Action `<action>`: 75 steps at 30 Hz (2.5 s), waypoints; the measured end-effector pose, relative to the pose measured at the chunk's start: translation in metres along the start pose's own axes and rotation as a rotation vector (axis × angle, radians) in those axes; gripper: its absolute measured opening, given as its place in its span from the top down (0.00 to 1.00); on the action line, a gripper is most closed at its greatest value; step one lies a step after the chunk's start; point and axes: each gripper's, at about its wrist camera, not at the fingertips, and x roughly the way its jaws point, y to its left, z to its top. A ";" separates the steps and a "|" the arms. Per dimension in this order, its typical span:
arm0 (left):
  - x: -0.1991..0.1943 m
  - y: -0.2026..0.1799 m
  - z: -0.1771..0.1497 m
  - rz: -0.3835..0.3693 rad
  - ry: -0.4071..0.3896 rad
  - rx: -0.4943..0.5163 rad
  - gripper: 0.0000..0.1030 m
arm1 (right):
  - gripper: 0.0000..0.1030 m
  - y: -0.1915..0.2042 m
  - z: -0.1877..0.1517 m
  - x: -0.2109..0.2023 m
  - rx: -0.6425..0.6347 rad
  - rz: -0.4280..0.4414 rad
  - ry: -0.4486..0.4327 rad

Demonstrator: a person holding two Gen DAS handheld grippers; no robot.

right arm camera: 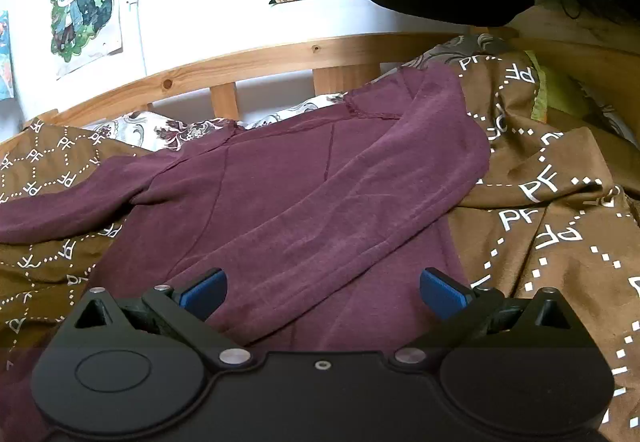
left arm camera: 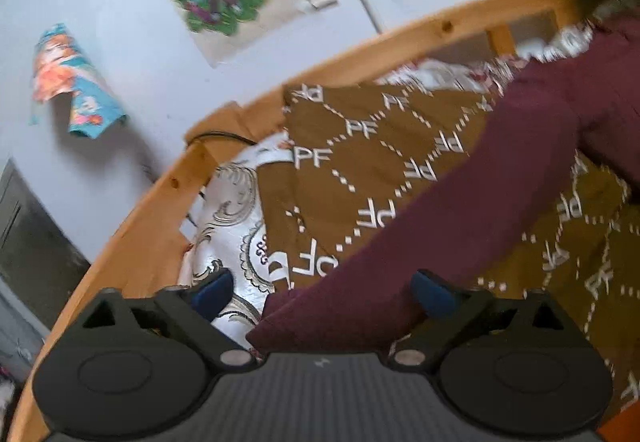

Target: Fold small clothes

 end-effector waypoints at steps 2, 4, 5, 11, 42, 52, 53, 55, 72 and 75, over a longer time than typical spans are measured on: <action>0.003 -0.001 0.002 -0.033 0.064 0.051 0.34 | 0.01 0.000 0.000 0.000 0.004 -0.003 0.002; 0.007 0.000 0.002 -0.068 0.150 0.074 0.56 | 0.01 -0.001 0.000 0.000 0.011 -0.005 0.005; 0.008 -0.001 0.001 -0.074 0.194 0.083 0.75 | 0.01 0.000 0.001 0.000 0.015 -0.005 0.006; -0.008 -0.008 0.027 -0.126 0.353 0.025 0.97 | 0.01 0.000 0.006 -0.006 0.041 0.013 -0.006; -0.085 -0.268 0.239 -0.866 0.318 -0.045 0.98 | 0.01 -0.075 0.044 -0.038 0.243 -0.111 -0.046; -0.024 -0.362 0.213 -0.920 0.399 0.012 0.97 | 0.01 -0.119 0.032 -0.022 0.334 -0.232 -0.018; -0.022 -0.366 0.212 -0.926 0.397 0.016 0.93 | 0.01 -0.119 0.031 -0.020 0.332 -0.234 -0.019; -0.021 -0.368 0.210 -0.929 0.380 0.021 0.78 | 0.01 -0.119 0.028 -0.017 0.310 -0.240 -0.022; 0.028 -0.214 0.150 -0.443 0.062 -0.305 0.15 | 0.01 -0.038 0.005 -0.013 -0.060 -0.045 -0.168; 0.061 -0.185 0.137 -0.331 0.114 -0.397 0.15 | 0.09 -0.021 0.001 -0.006 -0.153 -0.001 -0.165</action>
